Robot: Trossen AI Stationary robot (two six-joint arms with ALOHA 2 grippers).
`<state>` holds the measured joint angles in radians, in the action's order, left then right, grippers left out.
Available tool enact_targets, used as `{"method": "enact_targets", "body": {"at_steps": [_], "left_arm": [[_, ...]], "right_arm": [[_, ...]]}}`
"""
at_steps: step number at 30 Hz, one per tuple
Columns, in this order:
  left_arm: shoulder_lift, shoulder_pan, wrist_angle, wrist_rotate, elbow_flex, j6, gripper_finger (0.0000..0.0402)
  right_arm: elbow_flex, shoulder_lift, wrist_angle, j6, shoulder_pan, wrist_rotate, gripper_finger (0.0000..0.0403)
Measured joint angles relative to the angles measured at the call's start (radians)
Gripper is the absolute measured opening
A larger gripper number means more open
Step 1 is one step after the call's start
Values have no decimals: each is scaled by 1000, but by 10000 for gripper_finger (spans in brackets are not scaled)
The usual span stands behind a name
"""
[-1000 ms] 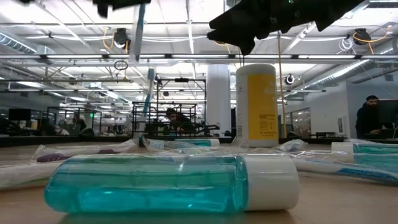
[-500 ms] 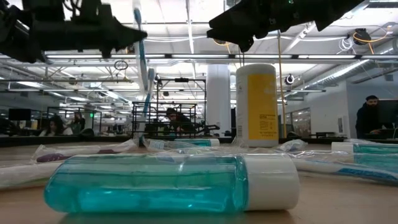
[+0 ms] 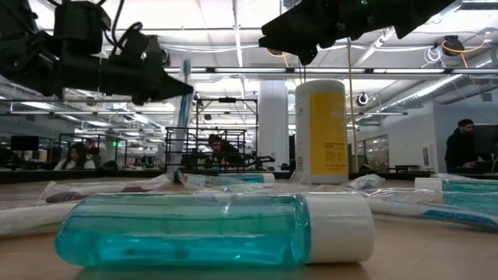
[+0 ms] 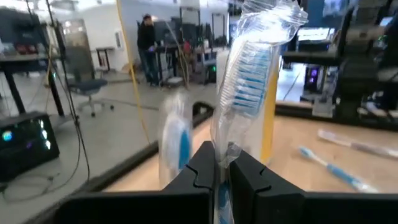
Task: Pick & Place toothbrushing station
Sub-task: Put the blue toothbrush into the black mesh organizer, then put the blue mouthwash into the black mesh organizer
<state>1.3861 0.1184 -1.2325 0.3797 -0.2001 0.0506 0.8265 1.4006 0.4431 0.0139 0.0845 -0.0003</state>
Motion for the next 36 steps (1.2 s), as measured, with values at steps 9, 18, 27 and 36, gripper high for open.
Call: {"method": "enact_targets", "body": {"at_steps": [9,18,27,36], "left_arm": [[70,0,4,41,0,-54,44],[69,-10,2,119,0,-52,97],[69,-34,2,118,0,-30,180],[-17,-95,1,166,-2,91,207]], "right_arm": [[0,0,0,0,0,0,144],[0,0,-8,0,0,0,144],[0,0,-8,0,0,0,143],[0,0,-9,0,0,0,140]]}}
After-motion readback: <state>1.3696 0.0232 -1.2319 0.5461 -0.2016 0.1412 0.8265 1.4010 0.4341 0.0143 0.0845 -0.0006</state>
